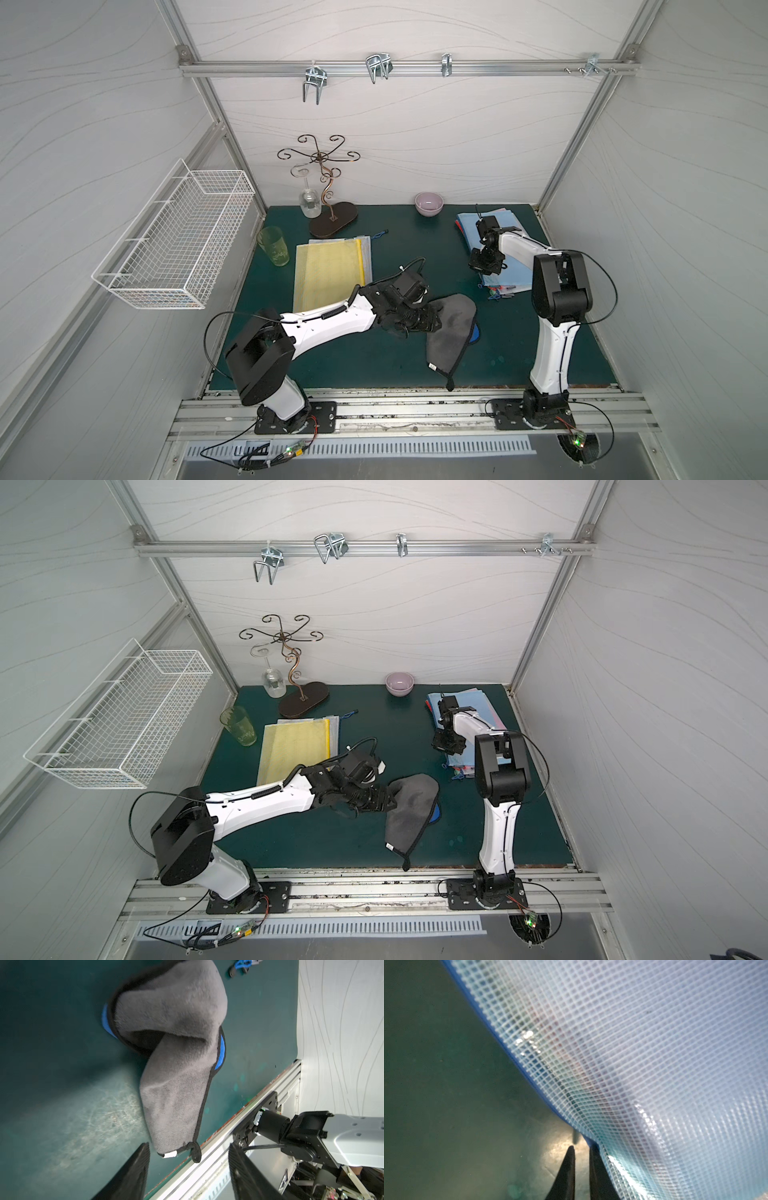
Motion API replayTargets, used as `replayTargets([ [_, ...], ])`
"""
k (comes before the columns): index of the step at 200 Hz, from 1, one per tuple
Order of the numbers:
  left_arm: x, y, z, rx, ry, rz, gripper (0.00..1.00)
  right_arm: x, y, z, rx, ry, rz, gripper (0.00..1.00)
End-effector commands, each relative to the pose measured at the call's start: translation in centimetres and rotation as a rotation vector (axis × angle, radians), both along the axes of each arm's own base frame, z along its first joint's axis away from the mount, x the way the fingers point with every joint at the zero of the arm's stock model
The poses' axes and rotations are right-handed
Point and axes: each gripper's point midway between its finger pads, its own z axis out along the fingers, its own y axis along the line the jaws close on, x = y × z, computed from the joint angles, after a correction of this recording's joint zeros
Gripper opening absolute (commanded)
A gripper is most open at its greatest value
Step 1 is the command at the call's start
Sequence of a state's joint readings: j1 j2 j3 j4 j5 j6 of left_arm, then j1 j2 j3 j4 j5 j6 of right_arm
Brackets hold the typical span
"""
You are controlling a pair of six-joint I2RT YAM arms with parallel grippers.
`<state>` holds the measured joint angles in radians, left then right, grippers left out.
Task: Wipe the document bag
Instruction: Adjust the document bag at the center of the board.
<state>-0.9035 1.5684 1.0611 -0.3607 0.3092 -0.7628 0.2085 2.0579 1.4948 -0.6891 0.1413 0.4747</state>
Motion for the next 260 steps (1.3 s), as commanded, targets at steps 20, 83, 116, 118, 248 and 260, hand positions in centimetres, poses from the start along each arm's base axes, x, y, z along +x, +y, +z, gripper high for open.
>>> replayTargets([
  [20,0.8,0.7,0.6,0.005,-0.029,0.033,0.63,-0.9,-1.5,3.8,-0.165,-0.080,0.012,0.16],
  [83,0.8,1.7,0.2,0.023,-0.026,0.065,0.64,-0.7,2.5,2.3,-0.121,-0.044,0.103,0.18],
  [116,1.0,2.9,0.0,0.029,-0.022,0.095,0.64,-0.5,1.3,0.5,-0.161,-0.003,0.080,0.17],
  [118,1.0,3.0,-0.1,0.030,-0.020,0.098,0.64,-0.6,1.2,0.4,-0.164,0.000,0.078,0.17],
  [248,5.8,18.9,-2.9,0.376,-0.073,0.448,0.80,-5.2,9.1,6.1,0.077,-0.095,0.272,0.59],
  [260,6.2,20.1,-3.5,0.444,-0.059,0.448,0.80,-7.2,11.7,6.5,0.150,-0.083,0.330,0.64],
])
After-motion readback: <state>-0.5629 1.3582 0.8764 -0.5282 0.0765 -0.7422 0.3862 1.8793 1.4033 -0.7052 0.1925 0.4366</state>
